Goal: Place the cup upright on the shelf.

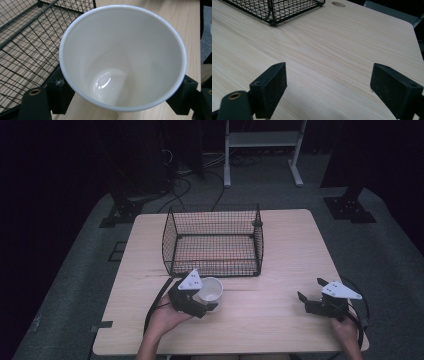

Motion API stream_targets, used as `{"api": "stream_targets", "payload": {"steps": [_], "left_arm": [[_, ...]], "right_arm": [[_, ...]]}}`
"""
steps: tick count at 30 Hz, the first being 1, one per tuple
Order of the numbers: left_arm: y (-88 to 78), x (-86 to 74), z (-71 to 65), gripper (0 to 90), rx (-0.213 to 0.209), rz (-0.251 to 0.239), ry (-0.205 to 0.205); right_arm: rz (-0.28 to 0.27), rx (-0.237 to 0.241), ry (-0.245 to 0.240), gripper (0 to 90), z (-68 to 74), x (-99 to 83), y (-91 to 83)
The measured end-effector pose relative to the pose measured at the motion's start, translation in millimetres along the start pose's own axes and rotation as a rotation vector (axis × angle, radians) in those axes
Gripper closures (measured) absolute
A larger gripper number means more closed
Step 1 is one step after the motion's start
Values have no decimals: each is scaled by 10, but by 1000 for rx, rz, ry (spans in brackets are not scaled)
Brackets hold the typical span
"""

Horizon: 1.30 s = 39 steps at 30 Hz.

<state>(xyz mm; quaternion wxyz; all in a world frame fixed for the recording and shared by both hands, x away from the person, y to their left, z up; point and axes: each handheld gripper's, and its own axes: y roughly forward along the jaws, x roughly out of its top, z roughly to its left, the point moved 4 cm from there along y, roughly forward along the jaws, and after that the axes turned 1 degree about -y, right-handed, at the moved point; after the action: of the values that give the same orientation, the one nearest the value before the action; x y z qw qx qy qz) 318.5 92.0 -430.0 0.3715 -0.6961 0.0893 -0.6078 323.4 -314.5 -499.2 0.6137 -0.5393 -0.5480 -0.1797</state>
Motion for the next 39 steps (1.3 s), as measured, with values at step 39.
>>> {"api": "stream_targets", "payload": {"steps": [39], "left_arm": [[-254, 508, 572, 214, 13, 46, -3]], "right_arm": [[-1, 2, 20, 131, -18, 0, -2]]}}
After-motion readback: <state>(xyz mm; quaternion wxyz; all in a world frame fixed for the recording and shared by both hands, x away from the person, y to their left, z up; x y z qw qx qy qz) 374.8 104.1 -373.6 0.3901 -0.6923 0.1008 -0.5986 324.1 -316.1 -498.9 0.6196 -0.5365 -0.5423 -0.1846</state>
